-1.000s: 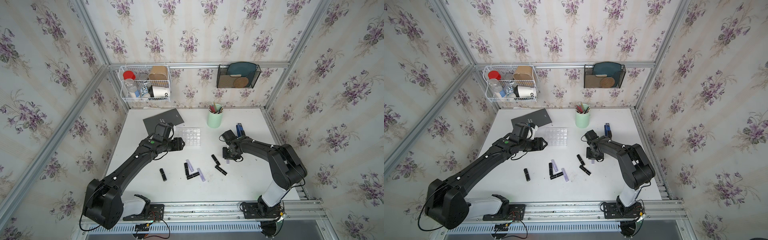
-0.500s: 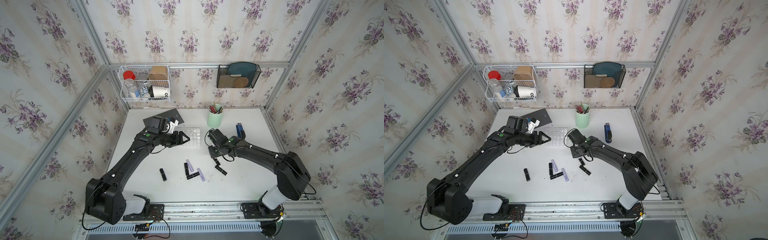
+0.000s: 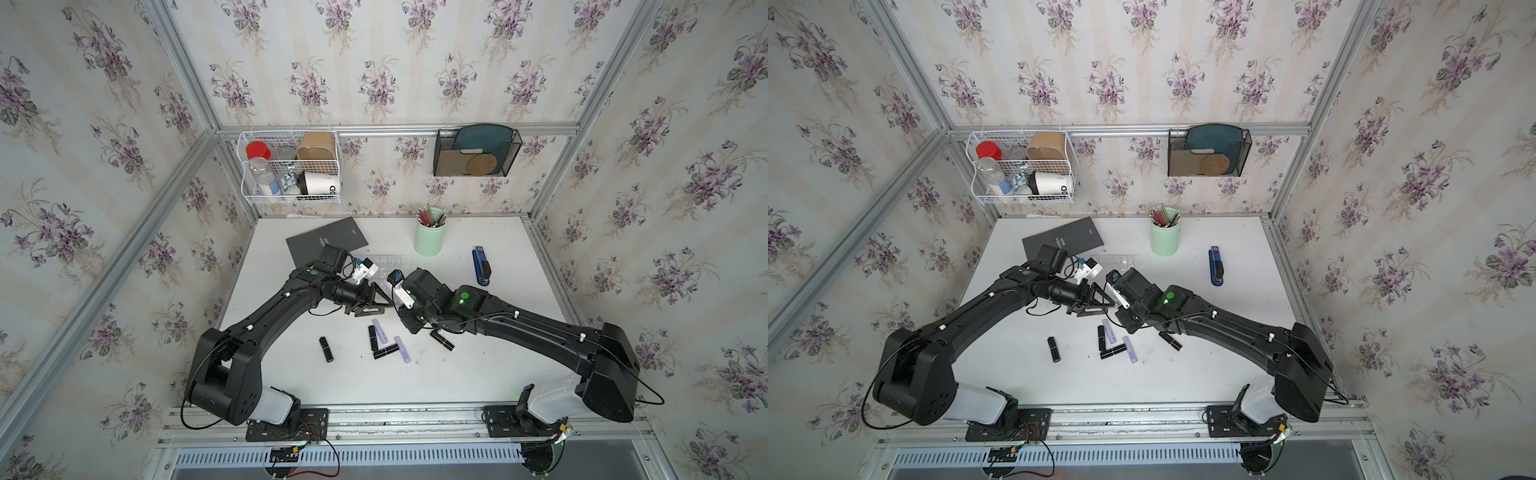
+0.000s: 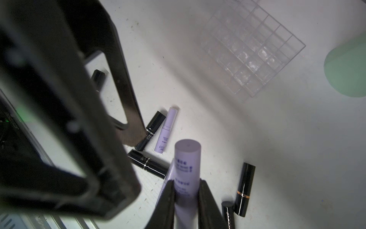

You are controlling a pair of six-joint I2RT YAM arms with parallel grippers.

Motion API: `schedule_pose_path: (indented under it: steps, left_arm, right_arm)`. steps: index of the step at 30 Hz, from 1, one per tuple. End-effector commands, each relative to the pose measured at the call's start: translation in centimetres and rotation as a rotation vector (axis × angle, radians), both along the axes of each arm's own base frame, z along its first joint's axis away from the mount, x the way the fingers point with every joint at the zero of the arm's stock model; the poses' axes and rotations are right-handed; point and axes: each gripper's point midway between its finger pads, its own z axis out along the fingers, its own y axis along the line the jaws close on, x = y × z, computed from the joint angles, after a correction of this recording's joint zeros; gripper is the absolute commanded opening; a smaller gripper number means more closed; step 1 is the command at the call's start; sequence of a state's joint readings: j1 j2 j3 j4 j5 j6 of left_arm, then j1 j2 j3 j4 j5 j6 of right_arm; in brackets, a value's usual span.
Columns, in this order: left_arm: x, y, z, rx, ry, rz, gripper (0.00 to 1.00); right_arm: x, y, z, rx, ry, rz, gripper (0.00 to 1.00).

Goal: Arrange the lipsticks in the organizer
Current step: Pick up the lipstick at the center of the board.

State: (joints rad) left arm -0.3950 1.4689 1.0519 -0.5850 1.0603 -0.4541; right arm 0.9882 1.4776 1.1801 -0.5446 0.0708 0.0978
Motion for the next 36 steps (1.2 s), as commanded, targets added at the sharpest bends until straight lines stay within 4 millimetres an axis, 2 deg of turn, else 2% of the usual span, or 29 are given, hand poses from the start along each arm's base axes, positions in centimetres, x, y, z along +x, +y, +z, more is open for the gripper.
schedule_pose_path:
  steps: [1,4,8,14,16,18,20,24,30,36]
  left_arm:
    - [0.2,-0.7,1.0,-0.064,-0.017,-0.026,0.56]
    - [0.3,-1.0,1.3,-0.078,-0.022,-0.030,0.56]
    - [0.4,-1.1,0.9,-0.073,-0.017,-0.032,0.48]
    - [0.9,-1.4,1.4,-0.081,-0.034,-0.043,0.26]
    - [1.0,-1.4,1.7,-0.080,-0.040,-0.048,0.28]
    - [1.1,-1.3,1.9,-0.074,-0.047,-0.055,0.38]
    - [1.0,-1.3,2.0,-0.072,-0.055,-0.064,0.41]
    - [1.1,-1.4,2.2,-0.075,-0.065,-0.068,0.28]
    - [1.1,-1.4,2.3,-0.074,-0.072,-0.068,0.00]
    - [1.4,-1.4,2.8,-0.079,-0.087,-0.065,0.00]
  right_arm:
    - [-0.3,1.1,1.3,0.043,-0.014,0.062,0.19]
    - [-0.2,1.2,1.7,0.048,-0.031,0.066,0.19]
    - [-0.3,1.8,2.4,0.072,-0.026,0.085,0.19]
    - [-0.2,2.1,3.4,0.089,-0.038,0.093,0.18]
    - [-0.3,2.3,3.5,0.092,-0.035,0.102,0.18]
    - [-0.2,2.4,3.6,0.093,-0.034,0.105,0.18]
    - [-0.2,2.5,3.6,0.094,-0.037,0.106,0.18]
    - [-0.2,2.5,3.6,0.099,-0.037,0.107,0.18]
    - [-0.1,2.6,3.7,0.103,-0.043,0.106,0.18]
    - [0.2,2.7,3.7,0.109,-0.027,0.090,0.25]
